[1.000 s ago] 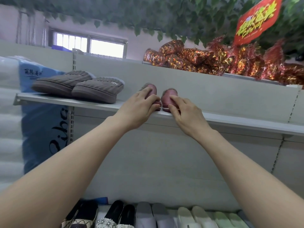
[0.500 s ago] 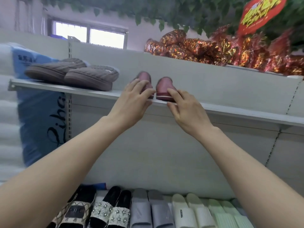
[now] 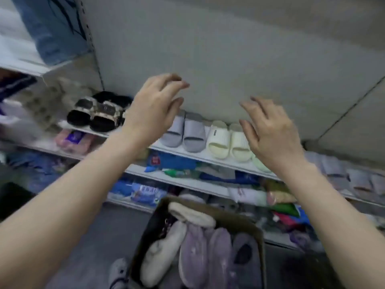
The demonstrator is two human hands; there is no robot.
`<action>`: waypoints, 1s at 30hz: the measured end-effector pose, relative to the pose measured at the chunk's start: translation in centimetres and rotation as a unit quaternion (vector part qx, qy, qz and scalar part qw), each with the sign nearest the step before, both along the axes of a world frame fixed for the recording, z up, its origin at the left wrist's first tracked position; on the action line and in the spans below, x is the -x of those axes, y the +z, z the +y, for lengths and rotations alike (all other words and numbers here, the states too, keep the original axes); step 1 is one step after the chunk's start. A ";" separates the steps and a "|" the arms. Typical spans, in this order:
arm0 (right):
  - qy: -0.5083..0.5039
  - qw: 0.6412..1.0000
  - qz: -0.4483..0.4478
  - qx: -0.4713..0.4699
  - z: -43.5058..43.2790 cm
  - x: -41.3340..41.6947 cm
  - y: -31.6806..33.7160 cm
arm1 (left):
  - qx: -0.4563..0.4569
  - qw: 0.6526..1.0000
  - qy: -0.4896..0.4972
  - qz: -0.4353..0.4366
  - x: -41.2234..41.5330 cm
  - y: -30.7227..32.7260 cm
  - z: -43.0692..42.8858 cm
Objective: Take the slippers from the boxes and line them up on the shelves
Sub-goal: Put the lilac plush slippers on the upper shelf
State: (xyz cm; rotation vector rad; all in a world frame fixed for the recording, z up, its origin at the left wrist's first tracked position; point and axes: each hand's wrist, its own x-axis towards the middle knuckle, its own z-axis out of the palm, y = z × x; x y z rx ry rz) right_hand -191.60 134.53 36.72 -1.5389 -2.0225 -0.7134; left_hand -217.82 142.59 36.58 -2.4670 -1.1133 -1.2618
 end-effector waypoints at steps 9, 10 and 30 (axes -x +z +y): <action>-0.050 0.940 0.111 0.318 -15.7 -4.7 -26.3 | 0.314 0.948 -0.029 0.034 -2.8 -24.8 -14.5; -0.072 0.920 0.125 0.363 -17.0 -5.0 -28.6 | 0.339 0.939 -0.034 0.043 -3.0 -26.9 -16.0; -0.161 0.863 0.218 0.426 -19.7 -5.9 -38.6 | 0.434 0.865 0.107 0.229 -3.2 -42.4 -13.5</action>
